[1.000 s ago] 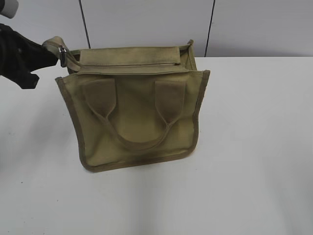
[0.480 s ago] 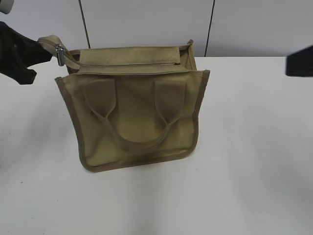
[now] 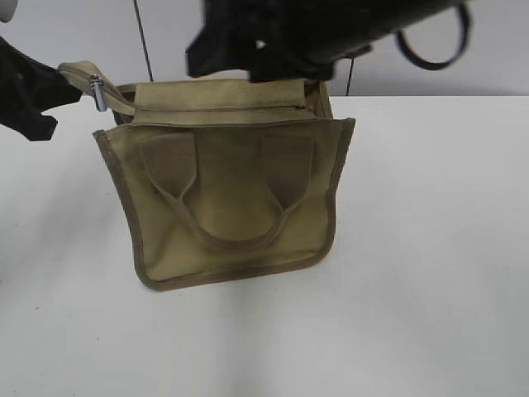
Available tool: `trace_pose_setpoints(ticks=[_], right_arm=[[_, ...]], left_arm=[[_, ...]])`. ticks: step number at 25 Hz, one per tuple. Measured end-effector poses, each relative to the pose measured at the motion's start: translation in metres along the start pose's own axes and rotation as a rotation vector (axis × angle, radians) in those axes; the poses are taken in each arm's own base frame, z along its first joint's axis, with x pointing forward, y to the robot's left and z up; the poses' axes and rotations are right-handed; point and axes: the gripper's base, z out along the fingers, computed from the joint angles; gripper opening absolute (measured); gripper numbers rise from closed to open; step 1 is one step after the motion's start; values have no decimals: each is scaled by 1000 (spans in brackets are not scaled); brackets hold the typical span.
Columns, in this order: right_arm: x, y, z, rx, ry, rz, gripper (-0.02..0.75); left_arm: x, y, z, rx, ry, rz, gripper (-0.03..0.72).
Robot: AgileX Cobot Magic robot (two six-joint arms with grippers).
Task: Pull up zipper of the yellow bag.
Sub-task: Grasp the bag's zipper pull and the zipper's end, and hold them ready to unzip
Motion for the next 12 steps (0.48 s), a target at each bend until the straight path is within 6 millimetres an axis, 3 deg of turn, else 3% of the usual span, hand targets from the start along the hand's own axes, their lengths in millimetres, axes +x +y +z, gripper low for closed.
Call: trace_pose_setpoints(ticks=[4, 7, 12], right_arm=[[-16, 25, 57, -60, 62, -40, 402], [-21, 36, 87, -95, 122, -58, 294], [-30, 40, 118, -113, 141, -31, 251]], left_arm=[[0, 0, 0, 0, 0, 0, 8], [0, 0, 0, 1, 0, 0, 8], [0, -1, 0, 7, -3, -1, 8]])
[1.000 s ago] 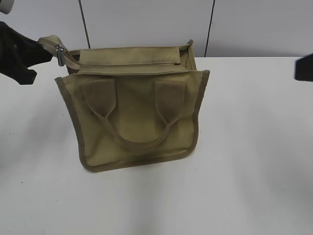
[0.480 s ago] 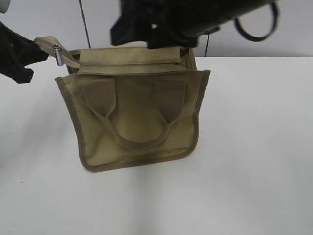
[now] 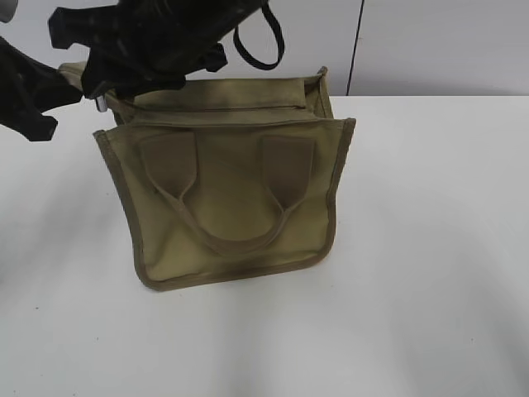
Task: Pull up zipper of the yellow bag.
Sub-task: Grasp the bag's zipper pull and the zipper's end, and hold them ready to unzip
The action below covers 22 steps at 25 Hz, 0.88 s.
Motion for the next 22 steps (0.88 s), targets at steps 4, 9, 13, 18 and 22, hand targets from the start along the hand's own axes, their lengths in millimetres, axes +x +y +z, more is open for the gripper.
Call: trace_pose_setpoints(ticks=[4, 9, 13, 18, 22], right_arm=[[-5, -3, 13, -1, -2, 23, 249], [-2, -11, 23, 37, 6, 64, 249], [-2, -14, 24, 64, -1, 90, 244], [3, -5, 27, 56, 22, 88, 241], [5, -1, 28, 51, 30, 82, 232]], left_arm=[[0, 0, 0, 2, -1, -2, 8], [0, 0, 0, 3, -1, -2, 8], [0, 0, 0, 3, -1, -1, 8], [0, 0, 0, 3, -1, -1, 8], [0, 0, 0, 3, -1, -1, 8]])
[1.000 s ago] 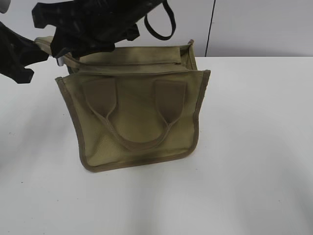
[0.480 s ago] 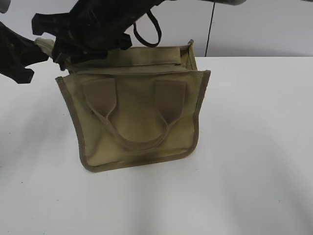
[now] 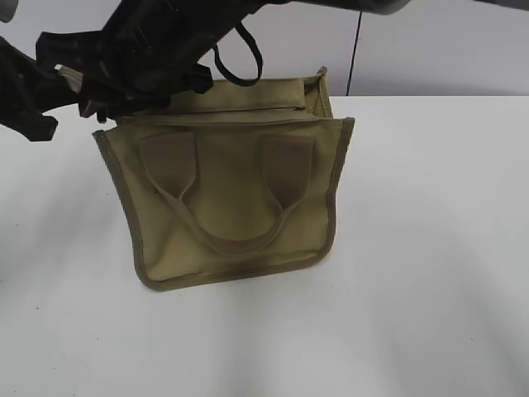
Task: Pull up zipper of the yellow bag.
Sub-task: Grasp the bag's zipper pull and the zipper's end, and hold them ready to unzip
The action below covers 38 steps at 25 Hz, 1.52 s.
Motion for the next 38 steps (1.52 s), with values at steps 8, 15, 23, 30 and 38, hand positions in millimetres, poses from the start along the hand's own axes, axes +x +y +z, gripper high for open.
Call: trace_pose_setpoints(ticks=[8, 15, 23, 30, 38], right_arm=[[-4, 0, 0, 1, -39, -3, 92], [-3, -2, 2, 6, -42, -6, 70], [0, -3, 3, 19, -6, -18, 69], [-2, -1, -14, 35, 24, -50, 65], [-10, -18, -32, 61, 57, -24, 57]], left_arm=[[0, 0, 0, -1, 0, -1, 8], [-4, 0, -5, -13, -14, 5, 8], [-6, 1, -8, -25, -20, 10, 8], [-4, 5, -8, -72, -1, -18, 8], [-3, 9, -8, -112, 10, -78, 8]])
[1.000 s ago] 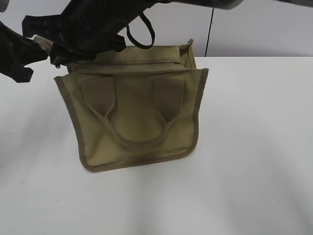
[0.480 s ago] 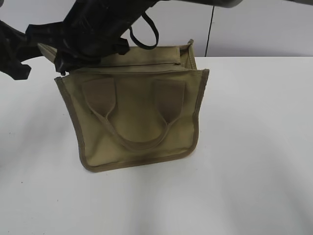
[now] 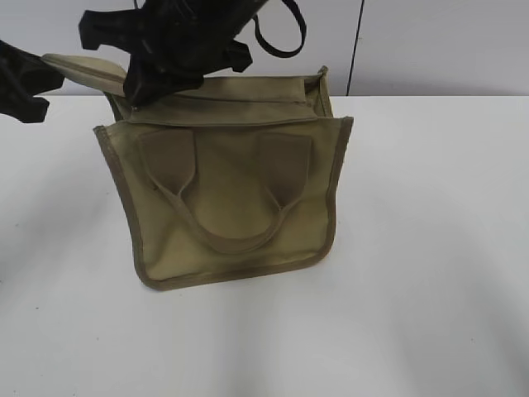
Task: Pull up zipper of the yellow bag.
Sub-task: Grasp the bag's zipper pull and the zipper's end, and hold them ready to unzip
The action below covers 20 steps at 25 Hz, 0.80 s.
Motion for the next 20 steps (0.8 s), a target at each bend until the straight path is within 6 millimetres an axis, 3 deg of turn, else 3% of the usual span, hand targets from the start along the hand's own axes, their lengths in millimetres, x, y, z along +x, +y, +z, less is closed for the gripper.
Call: trace_pose_setpoints(ticks=[4, 9, 13, 15, 20], right_arm=[[1, -16, -5, 33, 64, 6, -13], [3, -51, -18, 87, 185, 13, -15], [2, -61, -26, 89, 206, -1, -13], [1, -53, -27, 46, 193, -35, 25], [1, -25, -20, -49, 133, -121, 261]], left_arm=[[1, 2, 0, -21, 6, -9, 8], [1, 2, 0, -25, 7, -11, 8], [1, 2, 0, -22, 6, -11, 8], [1, 2, 0, -21, 6, -11, 8], [0, 1, 0, -14, 4, -13, 8]])
